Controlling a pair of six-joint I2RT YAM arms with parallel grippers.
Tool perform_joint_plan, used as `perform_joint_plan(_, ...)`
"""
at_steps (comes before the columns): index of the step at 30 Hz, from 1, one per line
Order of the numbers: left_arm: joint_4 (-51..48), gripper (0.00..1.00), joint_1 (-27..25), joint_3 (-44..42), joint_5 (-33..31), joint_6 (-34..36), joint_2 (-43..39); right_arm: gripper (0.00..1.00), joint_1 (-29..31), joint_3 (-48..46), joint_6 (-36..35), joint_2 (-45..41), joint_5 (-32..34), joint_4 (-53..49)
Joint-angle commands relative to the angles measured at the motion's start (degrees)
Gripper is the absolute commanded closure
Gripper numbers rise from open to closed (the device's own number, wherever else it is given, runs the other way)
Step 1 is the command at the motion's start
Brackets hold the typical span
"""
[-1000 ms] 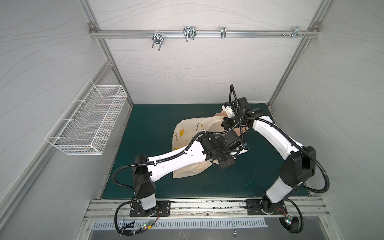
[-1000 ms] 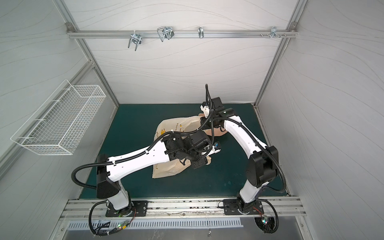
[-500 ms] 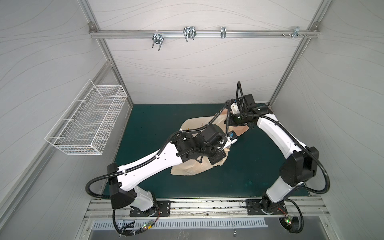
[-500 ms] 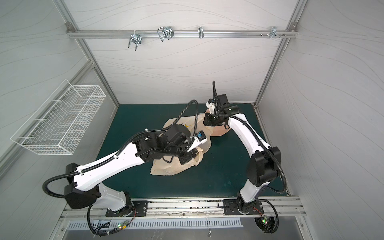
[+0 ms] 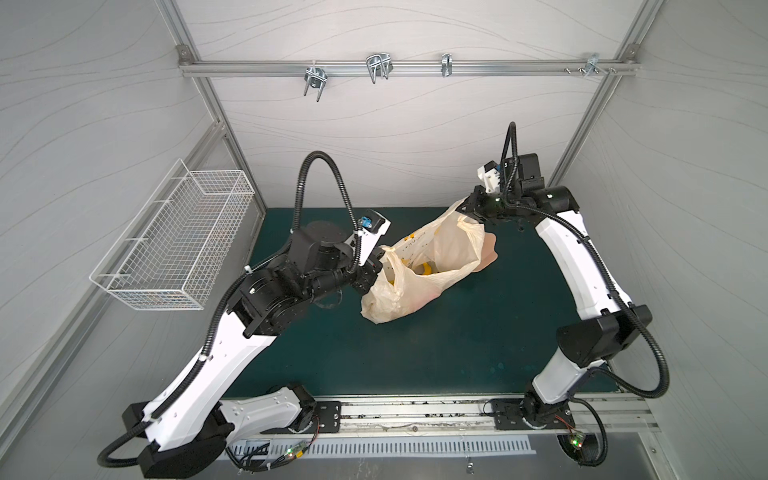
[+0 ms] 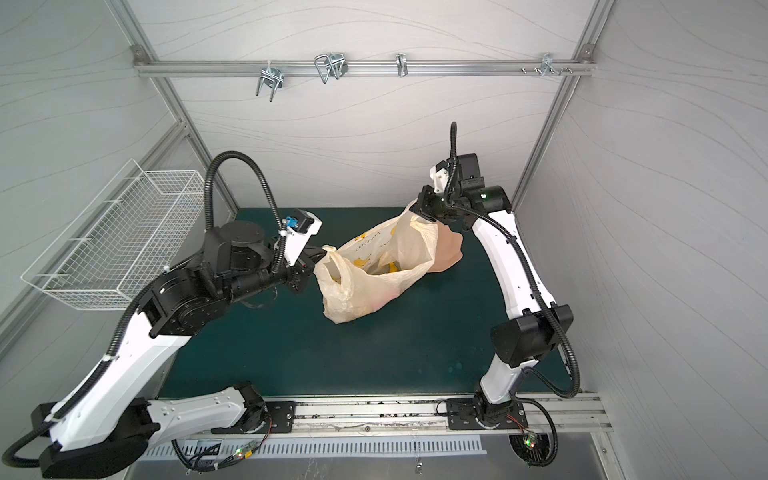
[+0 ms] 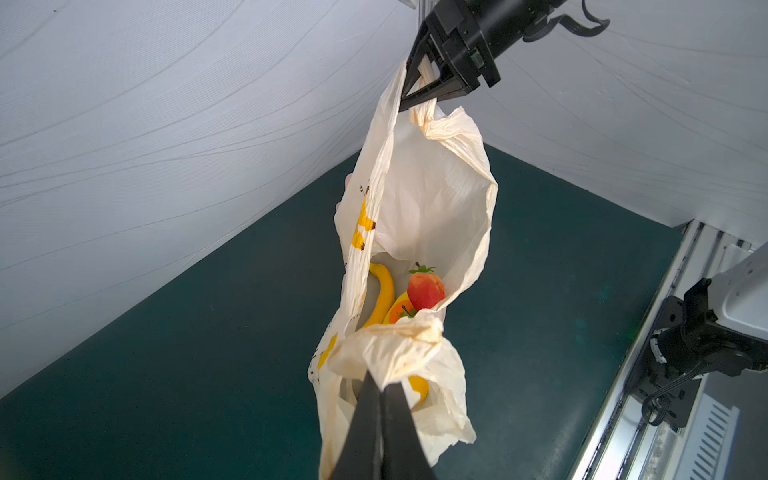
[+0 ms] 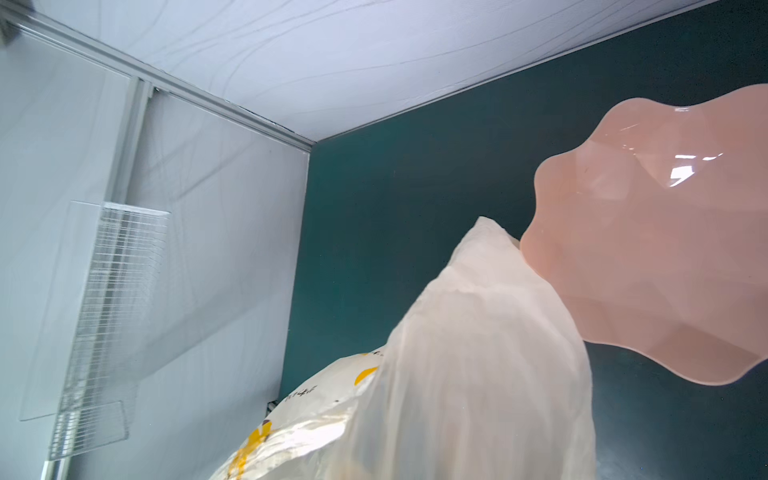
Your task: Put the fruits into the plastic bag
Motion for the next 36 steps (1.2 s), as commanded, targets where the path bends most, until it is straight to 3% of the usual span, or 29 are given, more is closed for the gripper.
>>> perform_joint_plan(1,1.32,1.00,6.93,-0.25,2.71,2.56,-1.02,1.00,-1.18,1.52,8.34,-0.35,-3.37,0.14)
perform_joint_plan(5,2.85,1.00,15.47,0.95,6.90,4.26,0.08,1.00,-1.82,1.36,14.19,-1.49,-4.26,2.55)
perform_joint_plan(16,12.09,1.00,22.59,-0.22,9.72,8.47,2.89,1.00,-1.74,-13.63,27.54,-9.65,-4.10,13.24)
perform_joint_plan(20,15.67,1.00,24.08,-3.58,11.42,8.96,1.72,1.00,-1.46,-19.08,29.62,-12.01,-3.38,16.08)
perform_joint_plan(25,18.69,1.00,24.01,-9.58,20.85,3.98,-1.80,1.00,-1.37,-26.07,32.13,-11.80,-5.82,21.92)
perform_joint_plan(30,23.10,1.00,23.38,-18.95,24.06,0.64,-8.95,1.00,-1.37,-26.83,32.05,-10.03,-8.74,24.90)
perform_joint_plan(33,22.68,0.92,23.38,-20.82,22.81,-0.62,-11.97,0.94,-1.41,-26.47,31.59,-9.80,-9.66,25.12)
perform_joint_plan(36,22.13,0.74,23.38,-20.44,21.93,-2.60,-13.32,0.80,-1.45,-26.60,31.38,-9.85,-10.84,25.81)
